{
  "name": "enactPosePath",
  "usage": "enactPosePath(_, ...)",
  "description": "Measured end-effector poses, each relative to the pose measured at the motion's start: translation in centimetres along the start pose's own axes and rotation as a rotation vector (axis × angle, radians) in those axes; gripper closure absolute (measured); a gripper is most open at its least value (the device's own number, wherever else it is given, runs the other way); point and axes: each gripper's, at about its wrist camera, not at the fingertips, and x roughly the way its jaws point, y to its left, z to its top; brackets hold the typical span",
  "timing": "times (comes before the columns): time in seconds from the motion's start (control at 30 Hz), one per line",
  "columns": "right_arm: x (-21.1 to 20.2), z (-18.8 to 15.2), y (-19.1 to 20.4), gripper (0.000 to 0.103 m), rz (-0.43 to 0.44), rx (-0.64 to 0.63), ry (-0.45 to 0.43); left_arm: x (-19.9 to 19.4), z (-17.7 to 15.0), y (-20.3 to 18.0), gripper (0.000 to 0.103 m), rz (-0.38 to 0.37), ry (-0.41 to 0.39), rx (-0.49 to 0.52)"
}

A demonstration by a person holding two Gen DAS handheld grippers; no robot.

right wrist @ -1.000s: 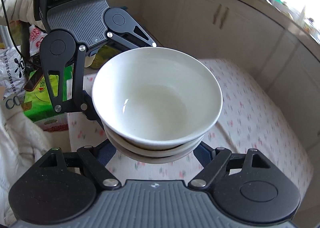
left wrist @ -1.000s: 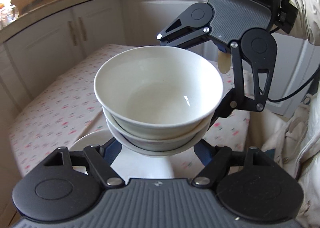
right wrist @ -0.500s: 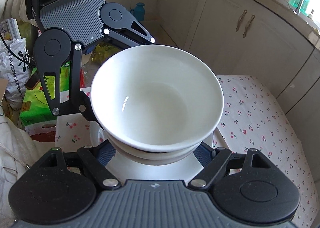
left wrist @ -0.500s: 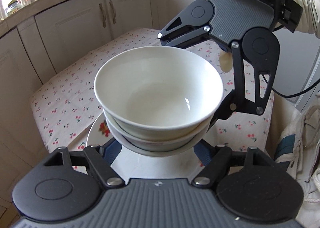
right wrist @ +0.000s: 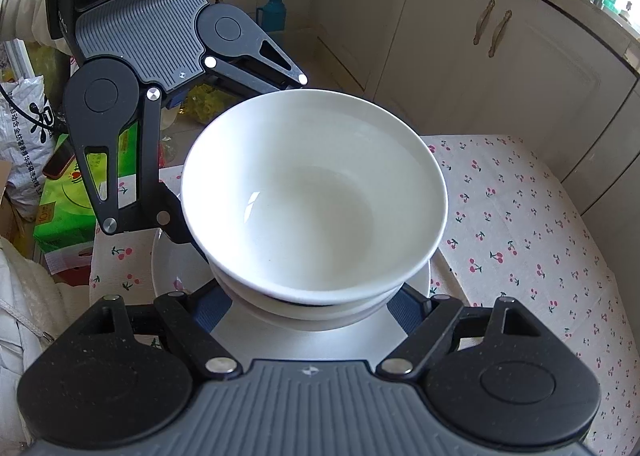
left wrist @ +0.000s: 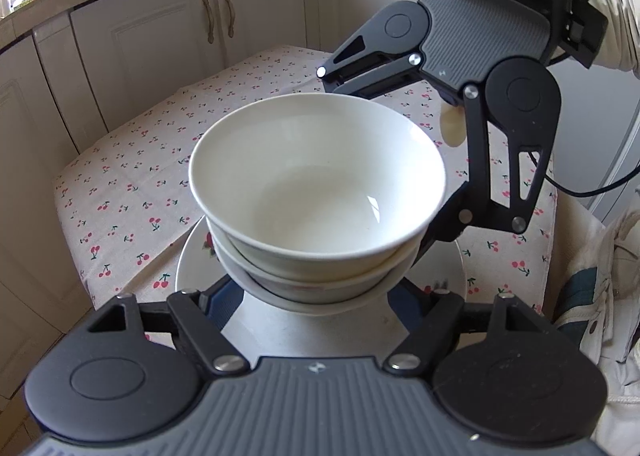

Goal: Organize plates and bowls
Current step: 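Lift the bowl stack with both tools and carry it over the plate stack, then lower the bowl stack onto the plates and open both tools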

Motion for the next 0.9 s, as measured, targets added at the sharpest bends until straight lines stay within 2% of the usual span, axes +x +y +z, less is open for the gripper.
enactPosePath(0.9, 0.7, 0.0, -1.1, 0.016, 0.011, 0.109, 0.019, 0.4, 0.1, 1.0, 0.025, -0.052, 0.009, -0.018)
